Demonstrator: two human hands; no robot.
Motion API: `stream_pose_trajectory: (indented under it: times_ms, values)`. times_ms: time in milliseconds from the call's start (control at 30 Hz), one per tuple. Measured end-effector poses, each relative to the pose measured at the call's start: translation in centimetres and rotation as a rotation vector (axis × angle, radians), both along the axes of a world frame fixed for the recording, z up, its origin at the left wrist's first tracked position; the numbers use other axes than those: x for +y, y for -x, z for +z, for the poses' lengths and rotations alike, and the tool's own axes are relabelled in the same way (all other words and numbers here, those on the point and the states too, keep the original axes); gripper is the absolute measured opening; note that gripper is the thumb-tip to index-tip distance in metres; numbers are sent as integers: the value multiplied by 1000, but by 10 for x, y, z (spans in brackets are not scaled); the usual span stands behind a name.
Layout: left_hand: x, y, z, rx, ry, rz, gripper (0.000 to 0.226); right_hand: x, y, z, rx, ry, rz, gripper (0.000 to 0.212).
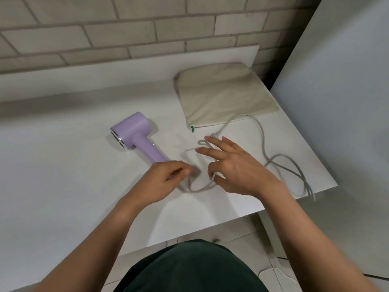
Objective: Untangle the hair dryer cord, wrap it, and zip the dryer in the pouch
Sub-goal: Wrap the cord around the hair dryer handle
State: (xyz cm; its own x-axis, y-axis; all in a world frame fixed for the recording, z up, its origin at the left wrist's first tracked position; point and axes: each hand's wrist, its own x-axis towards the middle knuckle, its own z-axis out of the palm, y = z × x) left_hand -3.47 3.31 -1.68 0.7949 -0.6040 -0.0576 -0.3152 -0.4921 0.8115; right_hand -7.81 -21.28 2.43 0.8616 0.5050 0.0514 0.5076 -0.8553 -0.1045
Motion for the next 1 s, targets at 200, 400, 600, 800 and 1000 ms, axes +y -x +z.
stream_pose_trajectory:
  times_ms: [200,400,600,800,1000]
  values:
    - [71,-67,-16,-386,-430,-36,78,13,-6,22,118,80,69,9]
    - [49,-104,-29,-544,-703,-291,57,23,-16,37,168,148,98,14]
    - [48,-121,-13,-613,-739,-478,50,32,-18,61,451,146,-7,25]
    - [53,-115,14,-601,-660,-486,55,26,-37,99,539,-197,12,13]
    - [32,-102,67,-770,-717,-356,69,18,-67,111,375,-647,-107,31]
